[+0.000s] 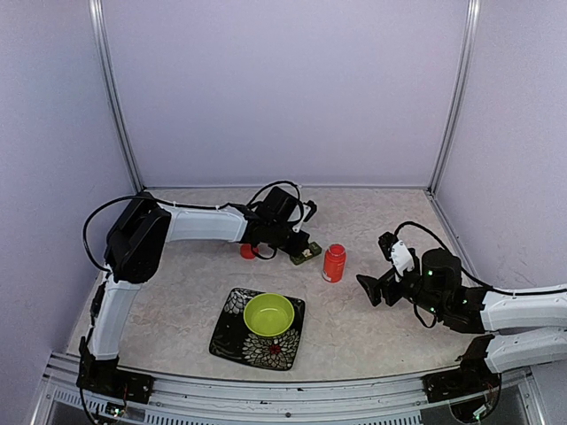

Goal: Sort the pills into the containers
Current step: Pick up the pill container from the center of the board.

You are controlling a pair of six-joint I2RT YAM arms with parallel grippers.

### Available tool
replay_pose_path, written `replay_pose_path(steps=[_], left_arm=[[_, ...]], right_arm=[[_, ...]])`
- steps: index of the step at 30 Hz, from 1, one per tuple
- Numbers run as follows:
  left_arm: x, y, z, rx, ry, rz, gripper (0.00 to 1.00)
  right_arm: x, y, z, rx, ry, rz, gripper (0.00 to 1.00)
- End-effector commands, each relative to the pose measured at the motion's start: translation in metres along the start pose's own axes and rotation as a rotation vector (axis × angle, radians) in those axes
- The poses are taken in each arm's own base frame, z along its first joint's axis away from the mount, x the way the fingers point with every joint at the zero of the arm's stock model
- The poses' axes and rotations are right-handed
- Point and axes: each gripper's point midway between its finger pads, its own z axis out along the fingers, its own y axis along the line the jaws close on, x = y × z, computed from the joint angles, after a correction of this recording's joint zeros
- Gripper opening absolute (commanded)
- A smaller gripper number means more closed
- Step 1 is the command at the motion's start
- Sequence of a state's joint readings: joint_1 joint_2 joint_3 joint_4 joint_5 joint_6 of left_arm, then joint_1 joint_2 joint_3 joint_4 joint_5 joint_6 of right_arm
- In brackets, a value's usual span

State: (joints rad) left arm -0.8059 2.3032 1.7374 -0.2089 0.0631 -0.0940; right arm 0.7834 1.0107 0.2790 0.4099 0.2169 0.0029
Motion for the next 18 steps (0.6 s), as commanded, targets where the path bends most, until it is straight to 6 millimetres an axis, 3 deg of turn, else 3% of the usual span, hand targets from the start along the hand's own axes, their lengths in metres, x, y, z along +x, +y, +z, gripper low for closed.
replay_pose_path(steps=[1, 5, 8, 10, 15, 18], left_arm=[[-0.042, -0.003, -0.033, 0.008, -0.107, -0.006, 0.1], [-0.04, -0.002, -0.034, 0.0, -0.102, -0.008, 0.1], [-0.033, 0.008, -0.036, -0.031, -0.088, -0.027, 0.22], [-0.028, 0.017, -0.04, -0.037, -0.088, -0.054, 0.24], [-0.021, 0.035, -0.051, 0.016, -0.112, -0.162, 0.27], [-0.01, 0.035, -0.051, 0.076, -0.106, -0.211, 0.3]], right_arm=[[-0.006, -0.002, -0.001, 0.005, -0.025, 0.019, 1.0], [-0.006, -0.002, -0.001, 0.003, -0.025, 0.019, 1.0], [-0.006, -0.002, -0.002, 0.002, -0.026, 0.019, 1.0], [-0.006, -0.002, -0.002, 0.003, -0.027, 0.019, 1.0], [-0.006, -0.001, -0.001, 0.001, -0.026, 0.017, 1.0], [-0.005, -0.001, -0.001, -0.001, -0.022, 0.016, 1.0]])
